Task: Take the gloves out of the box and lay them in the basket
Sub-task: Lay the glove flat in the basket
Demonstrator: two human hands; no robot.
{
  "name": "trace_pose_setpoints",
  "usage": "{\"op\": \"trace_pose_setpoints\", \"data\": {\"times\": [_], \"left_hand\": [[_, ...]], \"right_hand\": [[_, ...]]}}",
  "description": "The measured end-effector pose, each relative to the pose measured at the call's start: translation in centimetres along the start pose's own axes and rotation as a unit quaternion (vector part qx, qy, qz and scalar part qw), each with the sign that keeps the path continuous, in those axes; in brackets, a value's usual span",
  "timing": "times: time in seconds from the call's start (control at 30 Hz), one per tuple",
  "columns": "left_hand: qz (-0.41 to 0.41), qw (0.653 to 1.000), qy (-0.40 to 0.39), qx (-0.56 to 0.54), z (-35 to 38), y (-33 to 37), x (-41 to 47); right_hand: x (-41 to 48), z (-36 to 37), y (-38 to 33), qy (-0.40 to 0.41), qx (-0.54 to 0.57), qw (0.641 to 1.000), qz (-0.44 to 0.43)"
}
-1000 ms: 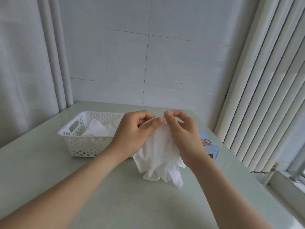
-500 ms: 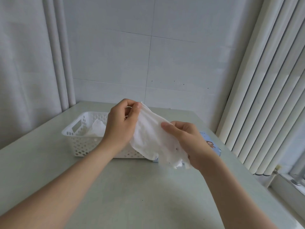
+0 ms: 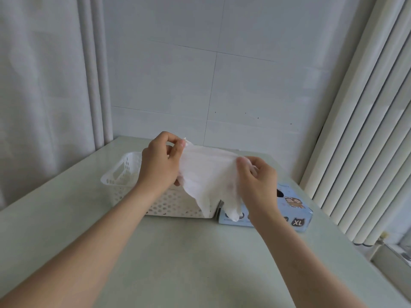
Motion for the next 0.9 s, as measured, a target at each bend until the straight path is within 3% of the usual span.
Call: {"op": "trace_pose_setpoints", "data": {"times": [0.17,0.5,0.73,0.83,0.9], "left_hand": [[-0.014,0.999,0.034,0.002,-2.1,-1.0,1.5],[-0.049,0.985,0.086,0.143,-5.3,-3.9,3.9],[-0.048,0.952,0.100,0.287,-5.3,-4.8,4.2],[-0.022,0.922,0.093,0.375,-4.7,-3.7,3.9],[0.010,0.931,0.023,0.364,-3.1,-3.1,3.6]], "right_hand": [[3.0,2.6,-2.0,-0.024,-0.086,0.994,-0.062],[6.7,9.4,-2.1,-0.136,-0.158,0.976,-0.067],[6.1,12.8,-1.9,-0.272,-0.374,0.868,-0.182],[5.0,13.8,-3.4,-0.352,-0.369,0.834,-0.211],[3.3,14.7,-3.5,-0.450,-0.357,0.799,-0.177]]}}
Point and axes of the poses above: each hand's wrist, its own x-axis towards the middle knuckle, its own z-axis out of the palm, y = z × x, the point moved 10 cm from there along x, towards the middle knuckle, and after that the axes turned 12 degrees about -z, right-handed, at the moved point
